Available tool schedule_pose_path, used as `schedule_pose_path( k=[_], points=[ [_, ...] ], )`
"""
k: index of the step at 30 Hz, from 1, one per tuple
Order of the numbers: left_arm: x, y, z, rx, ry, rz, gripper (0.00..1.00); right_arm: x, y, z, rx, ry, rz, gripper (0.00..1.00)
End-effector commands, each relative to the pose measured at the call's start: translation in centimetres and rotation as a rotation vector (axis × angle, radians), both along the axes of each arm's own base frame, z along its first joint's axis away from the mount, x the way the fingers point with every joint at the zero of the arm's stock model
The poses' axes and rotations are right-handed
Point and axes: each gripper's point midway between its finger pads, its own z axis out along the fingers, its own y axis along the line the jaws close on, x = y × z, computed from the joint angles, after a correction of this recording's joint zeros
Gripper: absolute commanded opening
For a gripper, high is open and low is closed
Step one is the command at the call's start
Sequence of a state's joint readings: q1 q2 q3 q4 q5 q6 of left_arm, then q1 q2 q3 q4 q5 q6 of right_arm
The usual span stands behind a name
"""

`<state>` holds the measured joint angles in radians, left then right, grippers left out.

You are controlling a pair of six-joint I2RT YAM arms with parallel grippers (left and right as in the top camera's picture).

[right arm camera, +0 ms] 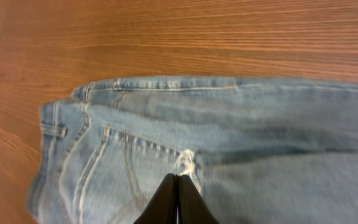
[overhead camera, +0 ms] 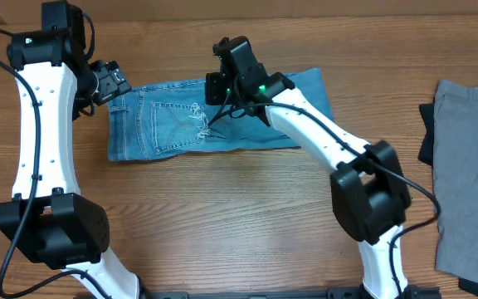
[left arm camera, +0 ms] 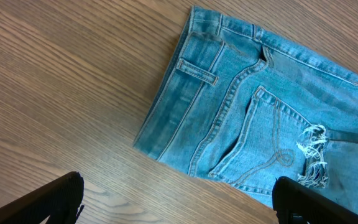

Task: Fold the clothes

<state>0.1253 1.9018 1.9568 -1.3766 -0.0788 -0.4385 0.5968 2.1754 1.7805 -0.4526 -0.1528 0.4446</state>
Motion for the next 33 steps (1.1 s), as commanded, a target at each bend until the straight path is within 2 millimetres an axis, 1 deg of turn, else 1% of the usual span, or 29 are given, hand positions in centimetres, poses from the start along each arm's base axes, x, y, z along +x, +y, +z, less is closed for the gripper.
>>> schedule_pose_path(
  k=[1, 2, 3, 4, 6, 8, 10, 11, 14, 16, 18, 19, 22, 23, 24, 26, 30, 33],
  points=[
    [0.0, 0.2, -0.1, 0.000, 0.002, 0.001, 1.00, -0.6, 1.5, -5.4, -0.037, 0.064, 0.027, 0.04],
    [0.0, 0.2, -0.1, 0.000, 0.002, 0.001, 1.00, -0.9, 1.6, -7.1, -0.051, 0.092, 0.026, 0.04],
    [0.0, 0.2, -0.1, 0.000, 0.001, 0.001, 1.00, -1.1, 1.6, -8.2, -0.061, 0.111, 0.026, 0.04],
    [0.0, 0.2, -0.1, 0.000, 0.002, 0.001, 1.00, -1.4, 1.6, -9.1, -0.072, 0.125, 0.028, 0.04],
    [0.0, 0.2, -0.1, 0.000, 0.002, 0.001, 1.00, -1.8, 1.7, -10.8, -0.089, 0.148, 0.033, 0.08],
    [0.0, 0.2, -0.1, 0.000, 0.002, 0.001, 1.00, -2.0, 1.5, -11.8, -0.101, 0.166, 0.033, 0.08],
    [0.0, 0.2, -0.1, 0.000, 0.001, 0.001, 1.00, -2.0, 1.5, -11.9, -0.102, 0.167, 0.033, 0.08],
    [0.0, 0.2, -0.1, 0.000, 0.002, 0.001, 1.00, -1.9, 1.6, -11.7, -0.098, 0.163, 0.033, 0.08],
    [0.0, 0.2, -0.1, 0.000, 0.002, 0.001, 1.00, -1.3, 2.5, -9.2, -0.038, 0.146, 0.061, 0.07],
    [0.0, 0.2, -0.1, 0.000, 0.002, 0.001, 1.00, -0.9, 3.0, -6.3, 0.011, 0.137, 0.081, 0.08],
    [0.0, 0.2, -0.1, 0.000, 0.002, 0.001, 1.00, -0.4, 2.3, -3.0, 0.023, 0.127, 0.070, 0.08],
    [0.0, 0.2, -0.1, 0.000, 0.001, 0.001, 1.00, -0.3, 1.7, -1.7, 0.022, 0.123, 0.060, 0.08],
    [0.0, 0.2, -0.1, 0.000, 0.002, 0.001, 1.00, 0.0, -0.1, 0.8, 0.012, 0.107, 0.023, 0.08],
    [0.0, 0.2, -0.1, 0.000, 0.001, 0.001, 1.00, -0.2, -0.5, 1.3, 0.010, 0.113, 0.018, 0.08],
    [0.0, 0.2, -0.1, 0.000, 0.002, 0.001, 1.00, -0.4, -1.0, 1.5, 0.004, 0.124, 0.013, 0.08],
    [0.0, 0.2, -0.1, 0.000, 0.002, 0.001, 1.00, -1.0, -1.8, 1.2, -0.019, 0.161, 0.005, 0.08],
    [0.0, 0.2, -0.1, 0.000, 0.001, 0.001, 1.00, -3.0, -3.0, -0.8, -0.083, 0.262, 0.003, 0.08],
    [0.0, 0.2, -0.1, 0.000, 0.002, 0.001, 1.00, -4.3, -3.4, -2.0, -0.116, 0.307, 0.012, 0.06]
  ],
)
